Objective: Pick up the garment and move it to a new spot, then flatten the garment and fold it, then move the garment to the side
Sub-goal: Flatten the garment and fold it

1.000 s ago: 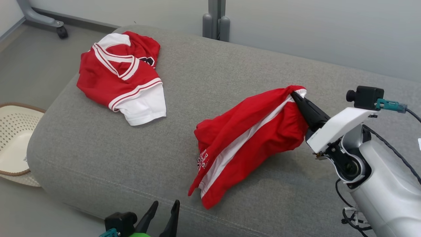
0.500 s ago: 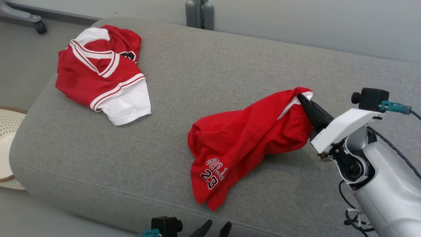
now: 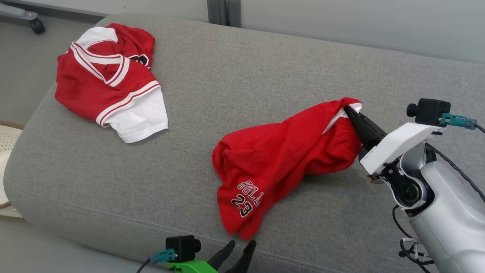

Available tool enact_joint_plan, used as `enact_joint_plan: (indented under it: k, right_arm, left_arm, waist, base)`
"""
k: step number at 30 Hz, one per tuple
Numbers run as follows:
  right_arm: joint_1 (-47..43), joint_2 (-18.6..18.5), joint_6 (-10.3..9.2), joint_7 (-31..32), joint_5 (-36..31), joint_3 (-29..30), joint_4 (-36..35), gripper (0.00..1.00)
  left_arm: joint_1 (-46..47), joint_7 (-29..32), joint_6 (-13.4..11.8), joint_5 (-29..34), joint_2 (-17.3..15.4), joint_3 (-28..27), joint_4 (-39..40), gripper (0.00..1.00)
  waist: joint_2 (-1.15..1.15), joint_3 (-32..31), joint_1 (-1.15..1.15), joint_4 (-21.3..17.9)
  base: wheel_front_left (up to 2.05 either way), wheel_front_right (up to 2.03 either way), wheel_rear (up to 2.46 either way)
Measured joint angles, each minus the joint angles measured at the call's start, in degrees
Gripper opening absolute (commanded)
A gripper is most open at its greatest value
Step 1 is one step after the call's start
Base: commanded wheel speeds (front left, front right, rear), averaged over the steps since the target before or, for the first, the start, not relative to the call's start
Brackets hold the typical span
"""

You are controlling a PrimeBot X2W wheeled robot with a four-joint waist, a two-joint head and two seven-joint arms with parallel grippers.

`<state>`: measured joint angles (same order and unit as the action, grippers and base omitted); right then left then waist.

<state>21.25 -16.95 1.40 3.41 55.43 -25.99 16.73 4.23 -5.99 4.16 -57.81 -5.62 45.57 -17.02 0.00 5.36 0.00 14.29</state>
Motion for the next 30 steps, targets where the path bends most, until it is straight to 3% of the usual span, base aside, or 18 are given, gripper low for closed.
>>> enact_joint_plan:
  k: [12,30]
  right_arm:
    - [0.4,-0.1,-0.01,0.2,0.0,-0.3,-0.2,0.0]
    - [0.9,-0.4,-0.47,1.2,-0.5,-0.9,-0.7,0.0]
  left_arm:
    - [2.0,0.5,1.6,-6.2,1.6,-1.6,-4.0,1.0]
    - [5.6,-0.7,2.9,-9.7,2.6,0.1,-8.1,1.0]
  waist:
    - [0.0,0.8,0.0,-0.3]
    - [0.0,2.1,0.0,-1.5]
  base:
    - [0.0,0.0,0.0]
    - [0.0,0.0,0.0]
